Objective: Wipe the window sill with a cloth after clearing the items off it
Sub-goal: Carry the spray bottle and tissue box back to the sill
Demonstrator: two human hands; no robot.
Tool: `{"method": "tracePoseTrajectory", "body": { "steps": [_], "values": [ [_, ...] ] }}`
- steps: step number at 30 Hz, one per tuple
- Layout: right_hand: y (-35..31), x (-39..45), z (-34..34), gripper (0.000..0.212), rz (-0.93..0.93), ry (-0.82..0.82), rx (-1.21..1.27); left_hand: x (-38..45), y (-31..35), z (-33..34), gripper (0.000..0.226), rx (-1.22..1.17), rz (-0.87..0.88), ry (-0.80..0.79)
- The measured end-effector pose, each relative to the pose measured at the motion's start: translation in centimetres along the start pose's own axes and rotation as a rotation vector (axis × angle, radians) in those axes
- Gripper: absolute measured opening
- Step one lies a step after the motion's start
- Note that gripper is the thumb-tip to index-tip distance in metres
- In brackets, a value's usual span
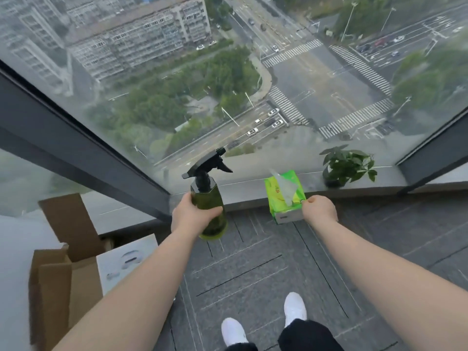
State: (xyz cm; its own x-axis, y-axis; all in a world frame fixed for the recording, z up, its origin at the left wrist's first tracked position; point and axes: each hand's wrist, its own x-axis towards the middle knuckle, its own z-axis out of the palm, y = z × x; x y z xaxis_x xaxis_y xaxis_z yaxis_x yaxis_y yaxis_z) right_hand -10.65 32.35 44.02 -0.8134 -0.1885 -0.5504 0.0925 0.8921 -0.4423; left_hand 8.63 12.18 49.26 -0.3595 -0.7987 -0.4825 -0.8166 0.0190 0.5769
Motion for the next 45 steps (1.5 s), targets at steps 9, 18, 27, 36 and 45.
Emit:
{"method": "tracePoseTrajectory", "body": {
  "steps": [9, 18, 27, 36, 45],
  "values": [
    [1.1, 11.8, 13.9, 0.027, -0.001, 0.045, 0.065, 15.1, -6.9, 9.3, 0.066, 0.025, 0.045, 0.050],
    [3.9, 24.9, 26.1, 0.024, -0.026, 0.109, 0.192, 27.8, -15.0, 21.0, 0.064, -0.021, 0.084, 0.168],
    [6.0, 32.0, 31.1, 0.020, -0.063, 0.155, 0.231, 34.2, -18.5, 25.8, 0.063, -0.115, 0.118, 0.239],
    [6.3, 34.5, 31.6, 0.024, -0.093, 0.191, 0.237, 36.8, -19.4, 27.1, 0.061, -0.156, 0.147, 0.273],
    [5.6, 36.1, 33.1, 0.020, -0.076, 0.160, 0.276, 38.5, -19.9, 27.8, 0.061, -0.194, 0.162, 0.263]
  ]
}}
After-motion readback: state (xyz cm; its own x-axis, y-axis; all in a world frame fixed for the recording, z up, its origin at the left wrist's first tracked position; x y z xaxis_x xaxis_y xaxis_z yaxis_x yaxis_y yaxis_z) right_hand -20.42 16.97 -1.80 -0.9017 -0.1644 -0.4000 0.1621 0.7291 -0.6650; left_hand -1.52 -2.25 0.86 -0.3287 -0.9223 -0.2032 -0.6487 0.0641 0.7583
